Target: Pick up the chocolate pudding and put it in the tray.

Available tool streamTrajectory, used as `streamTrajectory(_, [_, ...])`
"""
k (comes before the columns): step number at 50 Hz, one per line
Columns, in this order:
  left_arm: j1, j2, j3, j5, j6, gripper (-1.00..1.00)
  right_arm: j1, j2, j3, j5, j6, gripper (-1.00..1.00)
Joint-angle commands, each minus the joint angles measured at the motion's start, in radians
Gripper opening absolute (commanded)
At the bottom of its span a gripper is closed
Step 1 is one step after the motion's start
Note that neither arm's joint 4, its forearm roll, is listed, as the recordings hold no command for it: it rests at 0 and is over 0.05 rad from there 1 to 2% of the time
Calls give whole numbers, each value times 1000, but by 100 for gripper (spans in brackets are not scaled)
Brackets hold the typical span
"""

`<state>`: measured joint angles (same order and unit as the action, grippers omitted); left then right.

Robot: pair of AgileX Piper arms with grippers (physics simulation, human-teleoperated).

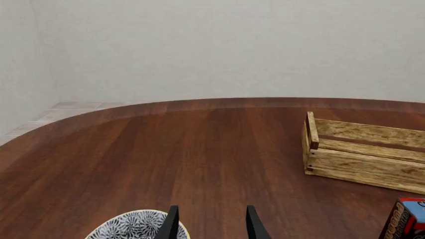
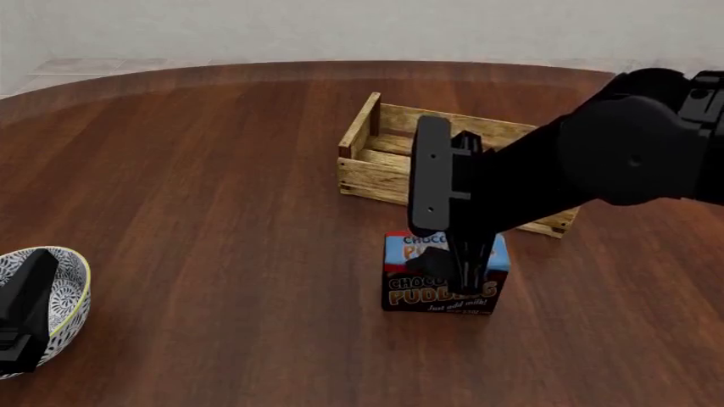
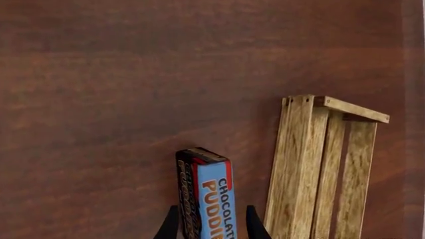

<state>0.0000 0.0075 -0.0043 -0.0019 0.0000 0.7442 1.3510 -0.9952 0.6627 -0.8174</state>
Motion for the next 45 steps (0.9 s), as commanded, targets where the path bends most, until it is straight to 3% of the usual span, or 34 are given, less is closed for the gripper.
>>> streamTrajectory(1, [0,0,0,0,0,100,-1,-1,8,-5,10,100])
streamTrajectory(45, [0,0,0,0,0,100,-58,26,32,-37,19,100])
